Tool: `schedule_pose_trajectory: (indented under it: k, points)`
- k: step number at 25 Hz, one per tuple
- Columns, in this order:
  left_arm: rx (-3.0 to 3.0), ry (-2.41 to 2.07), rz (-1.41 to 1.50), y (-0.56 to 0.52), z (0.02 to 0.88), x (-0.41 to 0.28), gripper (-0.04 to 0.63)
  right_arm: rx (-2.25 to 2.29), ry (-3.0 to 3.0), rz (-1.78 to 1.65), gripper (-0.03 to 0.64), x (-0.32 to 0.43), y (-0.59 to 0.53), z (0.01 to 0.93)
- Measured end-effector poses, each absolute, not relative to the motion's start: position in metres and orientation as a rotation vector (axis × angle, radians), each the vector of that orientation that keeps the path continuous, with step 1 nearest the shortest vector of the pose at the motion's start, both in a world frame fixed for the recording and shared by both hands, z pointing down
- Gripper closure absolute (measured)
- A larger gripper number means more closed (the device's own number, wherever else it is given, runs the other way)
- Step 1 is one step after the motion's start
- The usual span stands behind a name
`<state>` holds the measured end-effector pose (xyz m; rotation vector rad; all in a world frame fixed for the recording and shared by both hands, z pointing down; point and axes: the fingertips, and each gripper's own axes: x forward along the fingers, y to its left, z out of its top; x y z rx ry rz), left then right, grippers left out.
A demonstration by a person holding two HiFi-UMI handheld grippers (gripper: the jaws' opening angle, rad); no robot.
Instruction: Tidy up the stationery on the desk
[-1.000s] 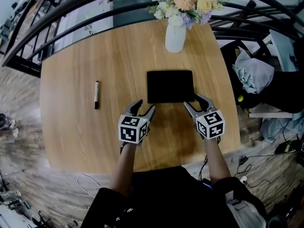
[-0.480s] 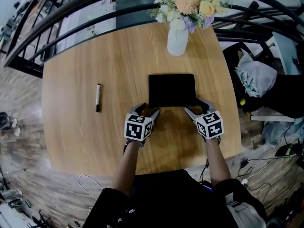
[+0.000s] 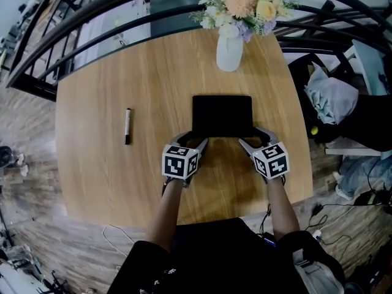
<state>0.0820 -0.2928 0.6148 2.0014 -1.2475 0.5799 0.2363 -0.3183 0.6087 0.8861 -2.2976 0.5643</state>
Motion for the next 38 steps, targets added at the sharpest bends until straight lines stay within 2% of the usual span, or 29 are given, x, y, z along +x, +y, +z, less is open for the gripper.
schedule_pose_trajectory:
  k: [14, 20, 38]
  points:
    - [2.016, -1.248, 0.635, -0.287, 0.615, 0.066, 0.37, 0.834, -2.253, 0.542, 0.351, 0.223, -0.292, 0.608]
    - [2.013, -1.256, 0.632, -0.276, 0.617, 0.046, 0.411, 0.847, -2.249, 0.568, 0.351, 0.208, -0.272, 0.61]
    - [2.035, -1.243, 0.673, -0.243, 0.618, 0.002, 0.413, 0.8, -2.229, 0.58, 0.351, 0.165, -0.201, 0.61]
